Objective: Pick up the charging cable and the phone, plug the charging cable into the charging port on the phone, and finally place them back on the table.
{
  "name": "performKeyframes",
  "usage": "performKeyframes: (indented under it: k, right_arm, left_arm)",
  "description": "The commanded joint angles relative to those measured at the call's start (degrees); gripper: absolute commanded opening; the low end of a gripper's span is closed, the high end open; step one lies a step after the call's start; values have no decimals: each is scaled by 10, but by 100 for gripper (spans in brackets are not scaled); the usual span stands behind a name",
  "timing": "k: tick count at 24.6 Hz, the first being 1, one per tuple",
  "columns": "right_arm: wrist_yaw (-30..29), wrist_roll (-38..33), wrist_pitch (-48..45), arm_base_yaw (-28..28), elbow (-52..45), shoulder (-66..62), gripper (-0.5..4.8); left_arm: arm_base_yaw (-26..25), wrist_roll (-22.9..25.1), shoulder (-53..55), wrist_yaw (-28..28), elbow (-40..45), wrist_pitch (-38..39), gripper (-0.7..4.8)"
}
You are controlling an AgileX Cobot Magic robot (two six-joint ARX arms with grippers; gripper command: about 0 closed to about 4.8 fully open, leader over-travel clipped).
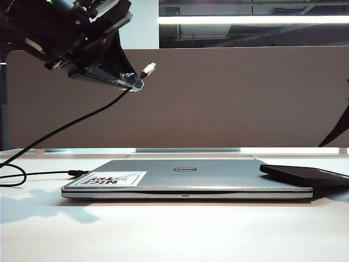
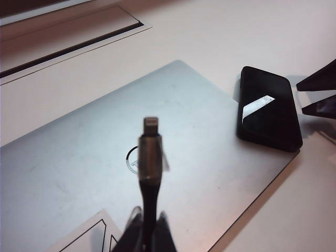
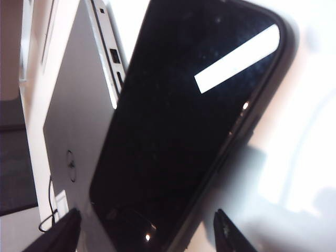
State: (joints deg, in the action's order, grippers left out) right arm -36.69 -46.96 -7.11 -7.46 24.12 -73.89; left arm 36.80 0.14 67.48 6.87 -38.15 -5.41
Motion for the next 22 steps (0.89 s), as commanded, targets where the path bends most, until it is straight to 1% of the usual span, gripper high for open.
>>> performKeyframes:
  k: [1,5,12,19,22]
  right_arm:
    - [-4,0,-22,12,3,-7,346]
    - [8,-7,-40,28,3,-20,346]
    - [12,-11,-55,29,3,-34,346]
    - [9,-26,-108,29,3,-71,345]
    - [7,-27,-125,29,4,-81,332]
  left_arm:
    - [0,-2,-3,1,-3,-11,-6]
    - [0,-2,-3,1,-3,-11,-6]
    - [0,-2,-3,1,-3,-11,-6]
    - [0,-2,-3,1,-3,-11,-6]
    - [0,-2,-3,1,-3,-11,-7]
